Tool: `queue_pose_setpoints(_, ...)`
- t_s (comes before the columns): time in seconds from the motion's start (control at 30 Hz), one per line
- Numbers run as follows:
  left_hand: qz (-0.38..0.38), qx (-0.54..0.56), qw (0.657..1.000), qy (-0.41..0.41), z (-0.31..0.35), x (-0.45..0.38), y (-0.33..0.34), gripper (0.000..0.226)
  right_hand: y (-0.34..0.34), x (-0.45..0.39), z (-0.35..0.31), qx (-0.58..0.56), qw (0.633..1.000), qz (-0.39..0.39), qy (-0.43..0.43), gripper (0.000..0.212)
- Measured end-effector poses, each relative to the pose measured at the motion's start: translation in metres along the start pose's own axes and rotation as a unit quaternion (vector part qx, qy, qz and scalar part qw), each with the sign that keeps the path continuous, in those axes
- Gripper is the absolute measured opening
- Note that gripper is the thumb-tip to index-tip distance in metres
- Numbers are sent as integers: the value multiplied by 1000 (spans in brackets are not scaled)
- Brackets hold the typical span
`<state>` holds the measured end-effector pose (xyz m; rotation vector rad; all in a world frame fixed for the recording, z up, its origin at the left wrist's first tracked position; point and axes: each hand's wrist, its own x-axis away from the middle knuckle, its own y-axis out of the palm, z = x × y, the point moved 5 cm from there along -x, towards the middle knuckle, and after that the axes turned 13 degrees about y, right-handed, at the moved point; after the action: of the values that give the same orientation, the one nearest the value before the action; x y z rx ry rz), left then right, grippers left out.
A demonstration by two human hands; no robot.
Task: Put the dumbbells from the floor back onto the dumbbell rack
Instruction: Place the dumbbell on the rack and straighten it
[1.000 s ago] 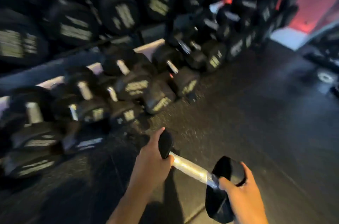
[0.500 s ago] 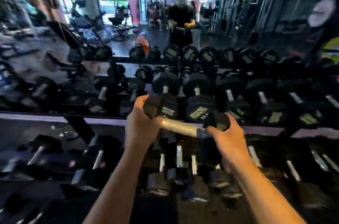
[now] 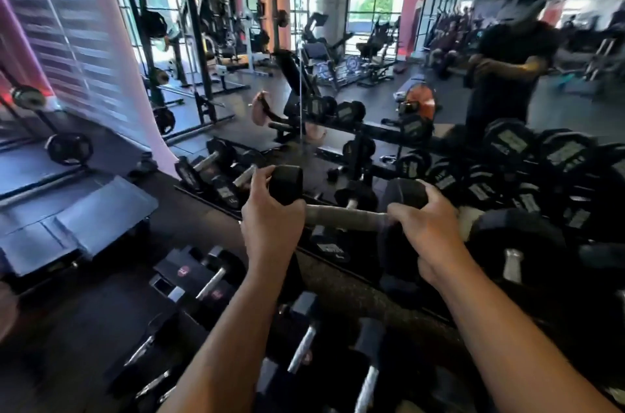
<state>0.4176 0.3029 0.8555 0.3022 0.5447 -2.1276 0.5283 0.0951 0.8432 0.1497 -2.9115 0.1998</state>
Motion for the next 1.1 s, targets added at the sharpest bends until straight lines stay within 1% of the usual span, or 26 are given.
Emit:
queue_pose_setpoints(0.1, 70, 11, 997, -35, -30, -46, 2, 54, 58, -58, -28, 36, 998, -44, -29, 77)
queue_pose_setpoints(0.2, 140, 36, 987, -67, -63, -86, 10, 52, 112, -114, -56, 110, 991, -55, -60, 76)
queue_pose_setpoints(0.23, 161, 51, 983, -75, -75, -98, 14, 51, 129, -132, -64, 132, 987, -62, -68, 72)
queue_pose_setpoints(0.27, 180, 62, 978, -81, -87, -108, 19, 52, 148, -150, -71, 158, 981, -76, -82, 68)
queue_pose_setpoints(0.4, 232, 85, 964, -95, -143, -149, 45, 59, 216, -217, -87, 237, 955, -144, -106, 68)
queue_pose_setpoints(0.47, 234, 84, 961, -120, -171, -164, 62, 68, 247, -251, -84, 266, 944, -167, -103, 65)
queue_pose_setpoints(0.53, 227, 84, 960, -141, -196, -180, 83, 76, 274, -289, -79, 299, 932, -181, -97, 71)
queue_pose_setpoints(0.6, 228, 93, 954, -172, -216, -190, 103, 81, 299, -321, -72, 336, 916, -203, -83, 69)
queue_pose_setpoints(0.73, 228, 127, 937, -234, -247, -204, 136, 88, 332, -372, -51, 373, 897, -228, -64, 79)
queue_pose_setpoints(0.9, 221, 124, 921, -295, -280, -215, 167, 90, 352, -420, -22, 377, 892, -246, -33, 83)
queue_pose_setpoints(1.03, 210, 102, 922, -308, -300, -223, 183, 90, 357, -443, -2, 386, 890, -244, -19, 84)
queue_pose_setpoints(1.1, 211, 105, 918, -320, -308, -222, 188, 91, 361, -451, 6, 378, 891, -250, -12, 84)
